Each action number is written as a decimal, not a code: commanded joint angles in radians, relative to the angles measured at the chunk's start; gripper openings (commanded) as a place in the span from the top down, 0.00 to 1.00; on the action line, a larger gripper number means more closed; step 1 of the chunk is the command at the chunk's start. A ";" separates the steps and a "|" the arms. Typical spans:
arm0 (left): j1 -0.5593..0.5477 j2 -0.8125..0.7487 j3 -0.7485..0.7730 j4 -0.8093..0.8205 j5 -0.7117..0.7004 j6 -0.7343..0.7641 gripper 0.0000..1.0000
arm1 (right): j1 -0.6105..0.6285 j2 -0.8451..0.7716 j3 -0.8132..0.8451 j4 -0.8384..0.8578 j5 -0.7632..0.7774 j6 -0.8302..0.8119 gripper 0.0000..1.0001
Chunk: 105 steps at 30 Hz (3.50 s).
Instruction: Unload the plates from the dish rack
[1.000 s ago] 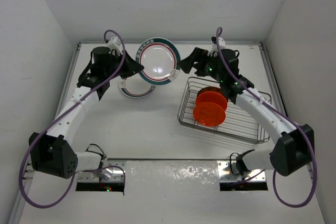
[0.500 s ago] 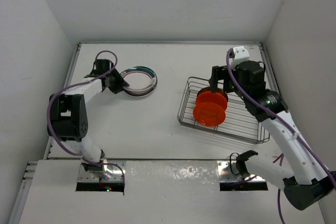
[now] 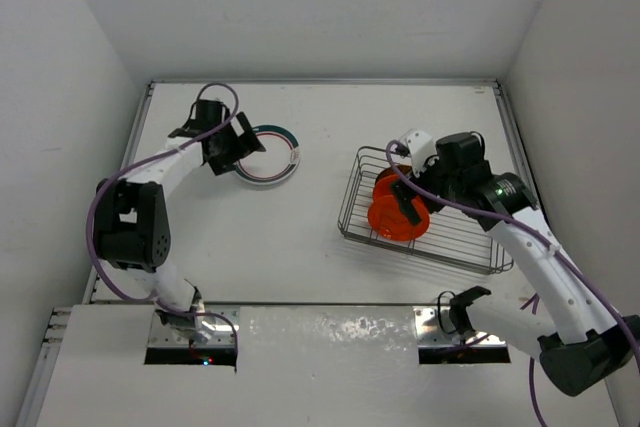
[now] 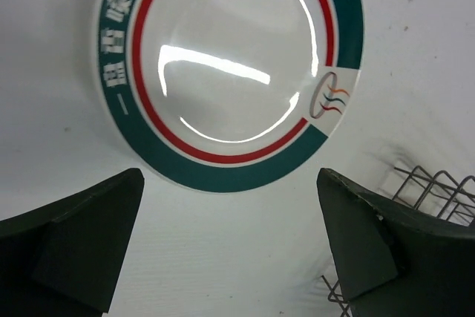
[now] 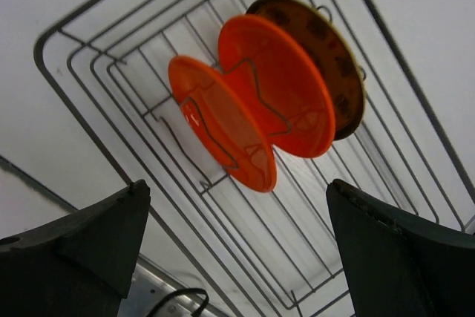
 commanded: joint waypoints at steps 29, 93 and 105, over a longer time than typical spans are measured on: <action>-0.101 -0.524 -0.036 -0.181 -0.012 0.251 0.00 | 0.038 0.133 -0.200 0.353 0.089 -0.379 0.84; -0.239 -0.508 -0.637 0.170 0.048 -0.017 0.00 | 0.017 0.315 0.018 0.271 0.205 -0.366 0.28; -0.259 -0.741 -0.404 -0.146 -0.057 0.070 0.00 | 0.018 0.361 0.009 0.322 0.186 -0.420 0.66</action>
